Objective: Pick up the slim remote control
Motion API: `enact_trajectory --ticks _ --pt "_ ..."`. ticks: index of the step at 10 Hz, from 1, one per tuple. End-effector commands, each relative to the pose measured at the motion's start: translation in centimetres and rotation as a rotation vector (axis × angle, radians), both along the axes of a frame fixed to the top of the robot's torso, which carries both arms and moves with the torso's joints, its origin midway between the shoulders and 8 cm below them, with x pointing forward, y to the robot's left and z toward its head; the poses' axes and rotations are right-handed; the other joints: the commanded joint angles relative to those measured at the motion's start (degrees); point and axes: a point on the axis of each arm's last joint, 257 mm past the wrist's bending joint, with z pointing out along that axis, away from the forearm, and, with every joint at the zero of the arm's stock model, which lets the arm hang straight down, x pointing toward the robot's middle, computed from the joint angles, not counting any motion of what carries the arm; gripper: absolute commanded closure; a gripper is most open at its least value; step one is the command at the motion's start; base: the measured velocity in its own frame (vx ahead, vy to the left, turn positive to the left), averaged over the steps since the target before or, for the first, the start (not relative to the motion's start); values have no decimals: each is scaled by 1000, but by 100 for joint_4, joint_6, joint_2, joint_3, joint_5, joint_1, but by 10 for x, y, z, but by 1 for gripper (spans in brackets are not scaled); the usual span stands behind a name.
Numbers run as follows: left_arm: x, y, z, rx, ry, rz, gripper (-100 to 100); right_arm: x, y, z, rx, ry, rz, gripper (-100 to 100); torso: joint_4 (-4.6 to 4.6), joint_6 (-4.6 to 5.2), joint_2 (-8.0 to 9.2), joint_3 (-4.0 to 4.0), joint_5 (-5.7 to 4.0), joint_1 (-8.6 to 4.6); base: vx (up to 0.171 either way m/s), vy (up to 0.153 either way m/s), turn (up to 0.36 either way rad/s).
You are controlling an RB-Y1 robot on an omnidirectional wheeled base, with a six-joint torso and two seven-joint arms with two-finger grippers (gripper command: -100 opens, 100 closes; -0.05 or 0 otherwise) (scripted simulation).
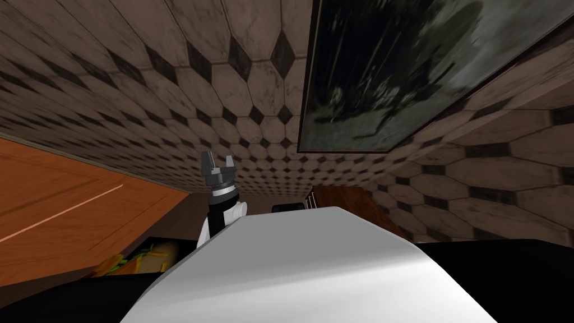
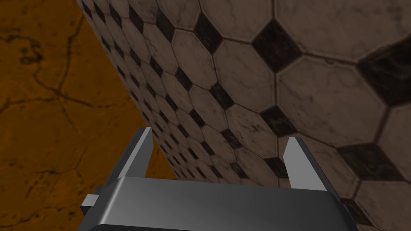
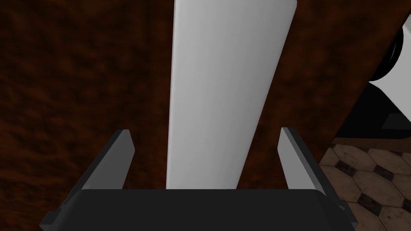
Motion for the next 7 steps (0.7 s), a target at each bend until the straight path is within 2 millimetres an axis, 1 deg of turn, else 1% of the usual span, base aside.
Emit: enact_trajectory --ticks 1,2,6,7 --pt "0 0 0 0 0 0 0 0 0 0 0 0 0 -100 0 0 0 0 0 0 -32 -17 7" --pt "0 0 0 0 0 0 0 0 0 0 -3 2 -1 100 -1 1 -9 -4 1 7 -5 -2 -2" --pt "0 0 0 0 0 0 0 0 3 0 4 1 -3 100 -4 -3 -22 -12 3 -1 0 0 0" --pt "0 0 0 0 0 0 0 0 3 0 4 1 -3 0 -4 -2 -22 -12 4 -1 0 0 0"
